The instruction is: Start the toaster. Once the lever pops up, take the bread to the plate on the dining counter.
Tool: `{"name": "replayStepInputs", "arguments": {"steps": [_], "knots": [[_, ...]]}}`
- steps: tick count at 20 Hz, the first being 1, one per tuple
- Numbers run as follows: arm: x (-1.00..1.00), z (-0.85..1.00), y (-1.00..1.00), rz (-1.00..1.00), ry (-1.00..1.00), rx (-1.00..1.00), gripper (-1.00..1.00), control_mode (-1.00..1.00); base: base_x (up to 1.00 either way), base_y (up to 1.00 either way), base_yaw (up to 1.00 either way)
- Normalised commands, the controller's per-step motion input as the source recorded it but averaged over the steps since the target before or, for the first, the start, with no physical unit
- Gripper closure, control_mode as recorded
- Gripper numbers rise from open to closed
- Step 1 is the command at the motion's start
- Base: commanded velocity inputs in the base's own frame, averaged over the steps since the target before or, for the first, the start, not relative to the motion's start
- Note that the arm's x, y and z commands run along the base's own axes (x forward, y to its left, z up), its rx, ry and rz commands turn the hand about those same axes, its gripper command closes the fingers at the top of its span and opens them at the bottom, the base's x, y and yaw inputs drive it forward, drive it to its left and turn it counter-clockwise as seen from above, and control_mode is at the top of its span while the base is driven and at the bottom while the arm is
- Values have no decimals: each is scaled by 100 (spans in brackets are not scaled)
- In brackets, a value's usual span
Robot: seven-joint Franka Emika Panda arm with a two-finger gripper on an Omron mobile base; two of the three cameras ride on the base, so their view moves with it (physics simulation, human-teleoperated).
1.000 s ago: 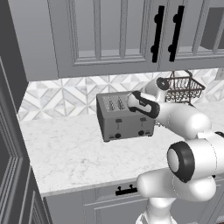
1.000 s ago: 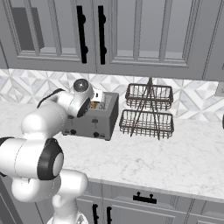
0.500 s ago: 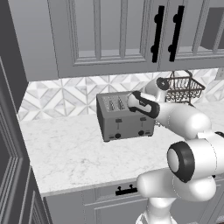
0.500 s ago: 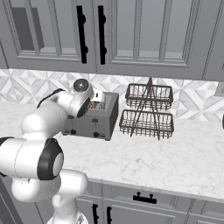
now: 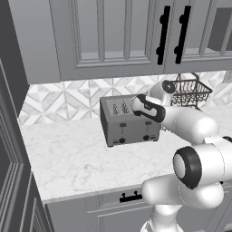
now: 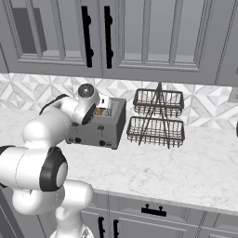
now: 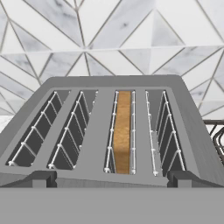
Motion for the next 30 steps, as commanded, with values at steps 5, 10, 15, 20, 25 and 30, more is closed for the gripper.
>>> {"name": "replayStepInputs", "arguments": {"steps": [5,10,15,20,25,30], "knots": [[0,0,0,0,0,0,-100,-100,0,0,0],[0,0,0,0,0,0,-100,-100,0,0,0],[0,0,0,0,0,0,-100,-100,0,0,0],[0,0,0,0,0,0,-100,-100,0,0,0],[0,0,0,0,0,0,-100,-100,0,0,0],[0,0,0,0,0,0,-100,-100,0,0,0]]}}
